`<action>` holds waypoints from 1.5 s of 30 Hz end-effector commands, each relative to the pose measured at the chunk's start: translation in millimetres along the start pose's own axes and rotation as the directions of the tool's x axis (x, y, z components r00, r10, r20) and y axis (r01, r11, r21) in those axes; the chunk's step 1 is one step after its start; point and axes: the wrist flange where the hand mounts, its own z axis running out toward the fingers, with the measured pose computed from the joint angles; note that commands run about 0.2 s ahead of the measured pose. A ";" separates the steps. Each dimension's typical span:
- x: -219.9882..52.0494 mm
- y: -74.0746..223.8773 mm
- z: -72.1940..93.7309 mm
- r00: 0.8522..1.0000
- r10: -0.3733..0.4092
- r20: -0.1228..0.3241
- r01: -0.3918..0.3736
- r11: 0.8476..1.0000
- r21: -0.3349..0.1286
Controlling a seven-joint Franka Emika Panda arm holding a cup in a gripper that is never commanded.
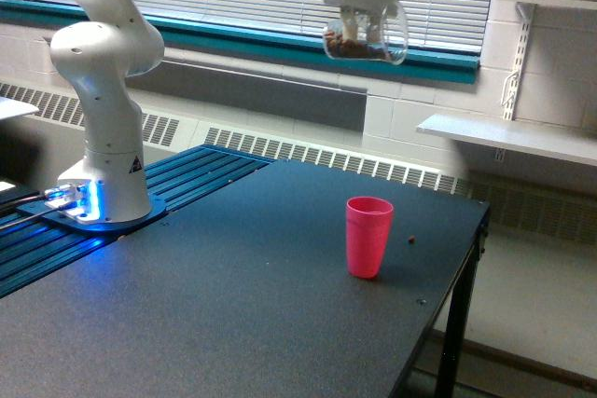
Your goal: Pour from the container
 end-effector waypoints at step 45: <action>-30.4 26.4 53.5 0.969 0.140 0.205 -0.132 0.990 -0.052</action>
